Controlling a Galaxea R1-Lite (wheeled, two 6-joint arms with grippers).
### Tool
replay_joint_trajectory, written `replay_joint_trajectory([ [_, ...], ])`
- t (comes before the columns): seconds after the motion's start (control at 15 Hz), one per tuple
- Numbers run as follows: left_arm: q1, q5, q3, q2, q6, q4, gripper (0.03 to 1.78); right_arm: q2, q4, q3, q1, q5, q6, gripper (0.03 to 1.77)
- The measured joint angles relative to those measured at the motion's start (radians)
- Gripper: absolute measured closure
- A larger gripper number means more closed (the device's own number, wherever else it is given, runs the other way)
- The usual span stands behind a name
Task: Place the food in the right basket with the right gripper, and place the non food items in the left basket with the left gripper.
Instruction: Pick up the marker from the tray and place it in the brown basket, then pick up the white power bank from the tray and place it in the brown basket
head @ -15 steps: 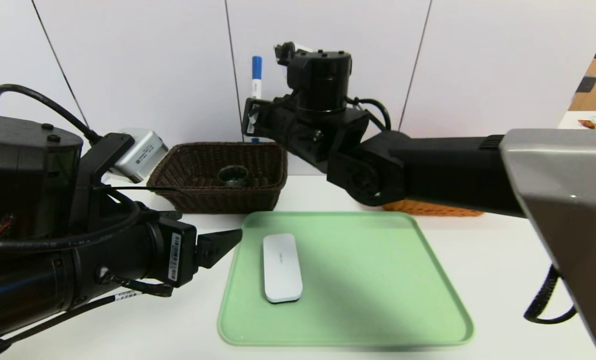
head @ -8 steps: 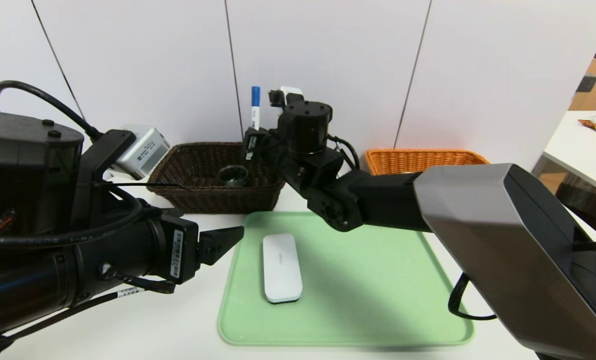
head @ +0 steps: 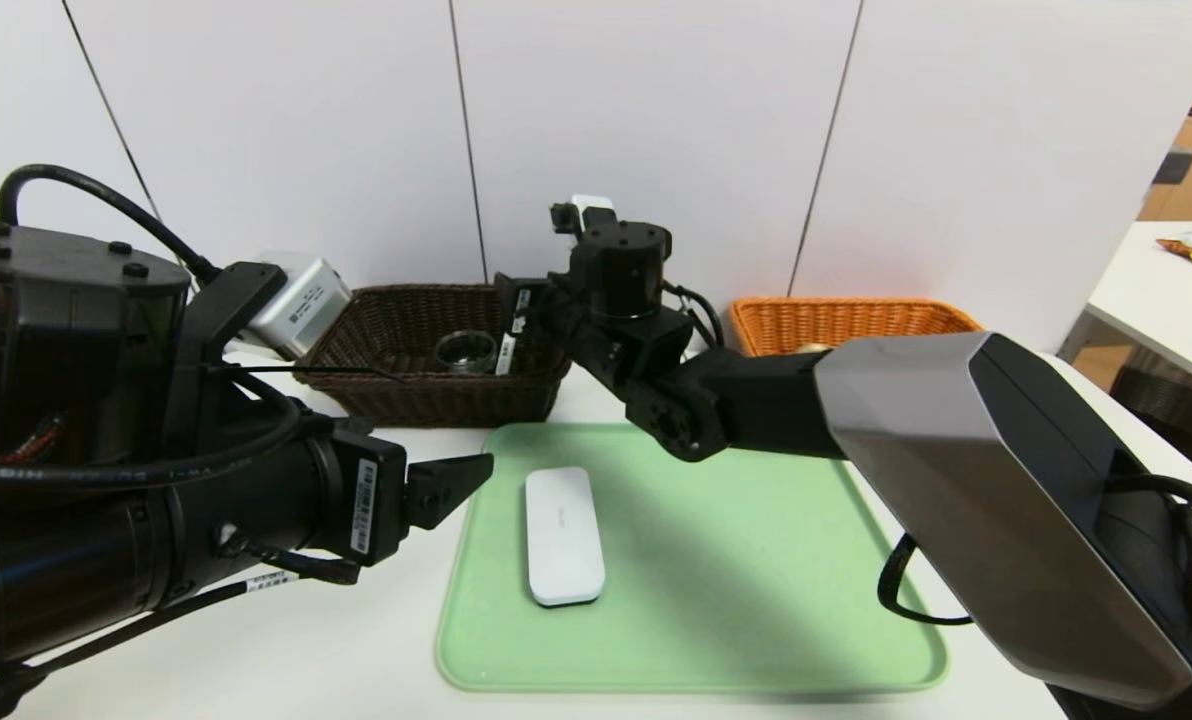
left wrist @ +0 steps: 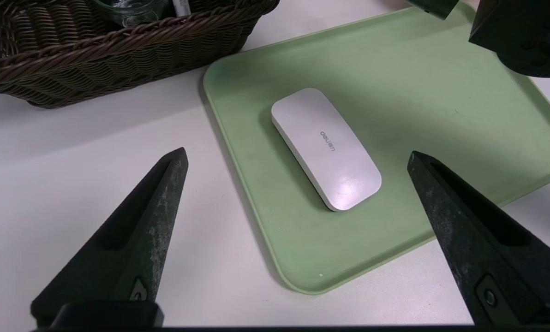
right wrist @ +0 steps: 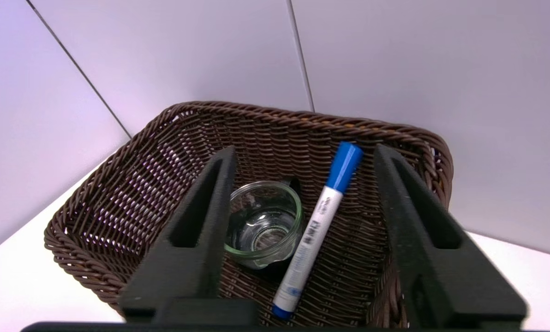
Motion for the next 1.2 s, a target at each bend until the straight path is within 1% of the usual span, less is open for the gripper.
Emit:
replay_joint_trajectory([
  [0.13,-0.001,0.000,-0.023,0.001,0.003,0.007,0.12,-0.032,0.025,0.000,0.001,-0.002,-0.007,0.59],
  [0.2,-0.003,0.000,-0.049,0.005,0.004,0.015,0.12,-0.064,0.061,0.000,0.001,-0.003,-0.014,0.52],
  [0.33,-0.004,-0.001,-0.123,0.027,0.004,0.042,0.12,-0.151,0.173,0.000,0.000,-0.003,-0.039,0.43],
  [0.53,-0.019,-0.001,-0.196,0.094,0.003,0.058,0.12,-0.322,0.446,0.001,-0.012,-0.016,-0.096,0.32],
  [0.67,-0.044,0.004,-0.233,0.149,-0.012,0.084,0.12,-0.442,0.696,0.001,-0.030,-0.044,-0.111,0.27],
  [0.73,-0.055,0.014,-0.270,0.184,-0.036,0.114,0.12,-0.494,0.825,0.003,-0.054,-0.063,-0.110,0.25],
  [0.8,-0.066,0.022,-0.316,0.218,-0.073,0.156,0.12,-0.546,0.957,0.005,-0.100,-0.088,-0.101,0.23],
  [0.93,-0.083,0.031,-0.437,0.293,-0.161,0.276,0.12,-0.627,1.178,0.012,-0.205,-0.116,-0.056,0.19],
  [1.07,-0.091,0.034,-0.555,0.371,-0.237,0.415,0.12,-0.688,1.364,0.016,-0.288,-0.121,0.030,0.17],
  [1.2,-0.094,0.035,-0.644,0.440,-0.274,0.565,0.12,-0.732,1.523,0.022,-0.367,-0.110,0.123,0.15],
])
